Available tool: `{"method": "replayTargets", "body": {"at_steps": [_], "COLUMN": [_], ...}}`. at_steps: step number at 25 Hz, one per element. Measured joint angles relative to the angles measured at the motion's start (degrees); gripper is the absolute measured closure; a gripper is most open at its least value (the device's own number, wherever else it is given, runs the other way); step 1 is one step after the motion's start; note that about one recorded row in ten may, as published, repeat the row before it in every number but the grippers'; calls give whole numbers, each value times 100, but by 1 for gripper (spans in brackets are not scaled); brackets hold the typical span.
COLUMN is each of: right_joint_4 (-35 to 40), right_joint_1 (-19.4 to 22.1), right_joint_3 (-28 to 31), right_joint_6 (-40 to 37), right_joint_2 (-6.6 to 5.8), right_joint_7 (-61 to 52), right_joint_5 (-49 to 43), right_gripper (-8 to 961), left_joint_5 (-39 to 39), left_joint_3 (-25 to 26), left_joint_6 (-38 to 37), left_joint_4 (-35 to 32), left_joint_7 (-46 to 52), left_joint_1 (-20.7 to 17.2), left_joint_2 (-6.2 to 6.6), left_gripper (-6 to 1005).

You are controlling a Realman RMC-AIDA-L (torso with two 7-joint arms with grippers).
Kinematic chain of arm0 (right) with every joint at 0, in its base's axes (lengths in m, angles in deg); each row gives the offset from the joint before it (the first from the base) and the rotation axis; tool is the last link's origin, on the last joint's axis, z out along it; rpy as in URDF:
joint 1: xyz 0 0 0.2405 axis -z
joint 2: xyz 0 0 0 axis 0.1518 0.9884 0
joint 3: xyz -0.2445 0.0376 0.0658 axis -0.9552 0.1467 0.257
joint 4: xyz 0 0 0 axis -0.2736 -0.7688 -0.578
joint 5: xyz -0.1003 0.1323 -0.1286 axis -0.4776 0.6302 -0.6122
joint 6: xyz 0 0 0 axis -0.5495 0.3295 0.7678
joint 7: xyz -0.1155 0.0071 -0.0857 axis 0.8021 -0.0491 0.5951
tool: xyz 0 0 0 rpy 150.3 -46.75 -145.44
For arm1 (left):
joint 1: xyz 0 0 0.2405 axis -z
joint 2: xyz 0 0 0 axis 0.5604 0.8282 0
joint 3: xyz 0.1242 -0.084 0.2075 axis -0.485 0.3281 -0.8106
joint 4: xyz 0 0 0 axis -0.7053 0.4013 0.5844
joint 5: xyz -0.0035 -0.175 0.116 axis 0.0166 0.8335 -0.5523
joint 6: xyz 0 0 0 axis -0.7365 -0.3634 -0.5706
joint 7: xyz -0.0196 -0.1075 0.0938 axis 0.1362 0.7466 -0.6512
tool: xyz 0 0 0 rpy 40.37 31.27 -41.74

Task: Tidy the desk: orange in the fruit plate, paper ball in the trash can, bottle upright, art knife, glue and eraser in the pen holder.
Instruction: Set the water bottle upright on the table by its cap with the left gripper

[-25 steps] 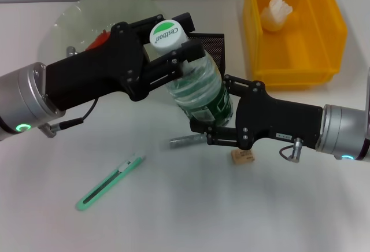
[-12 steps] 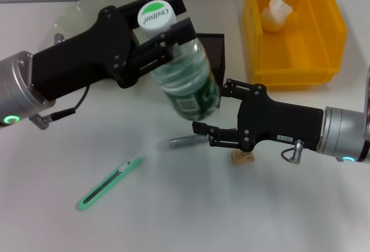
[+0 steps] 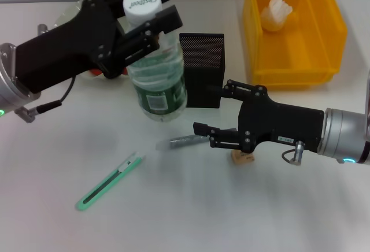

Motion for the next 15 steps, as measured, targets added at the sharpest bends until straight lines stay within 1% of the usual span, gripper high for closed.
{"method": "replayTargets", "body": {"at_steps": [5,7,10,11,15], "right_joint_4": [-3,-11,-14,-15,-18], "right_joint_1": [54,76,110,126,140], "right_joint_3": [48,75,112,160,229], "right_joint_6": [-5,-15,-45,-59,-64], "right_joint_2": [-4,-1,1,1,1], "right_joint_7": [3,4,5,6,8], "right_joint_5": [1,2,4,6,8], "right_gripper": [186,186,186,186,186], "left_joint_5": [-148,-366,-692,-859,-1007], "left_joint_3": [235,412,746,937,1079], "left_joint_6": [243,433,686,813,976], "left_joint_4": [-60,-153,-262,-282,-269], "left_joint_7": [-28,-58,-73,-93,-250], "left_joint_1": [-73,-133,-218,-250,-298], "left_joint_2": [50,59,31,14,5], "left_gripper": [549,549,549,549,549]}}
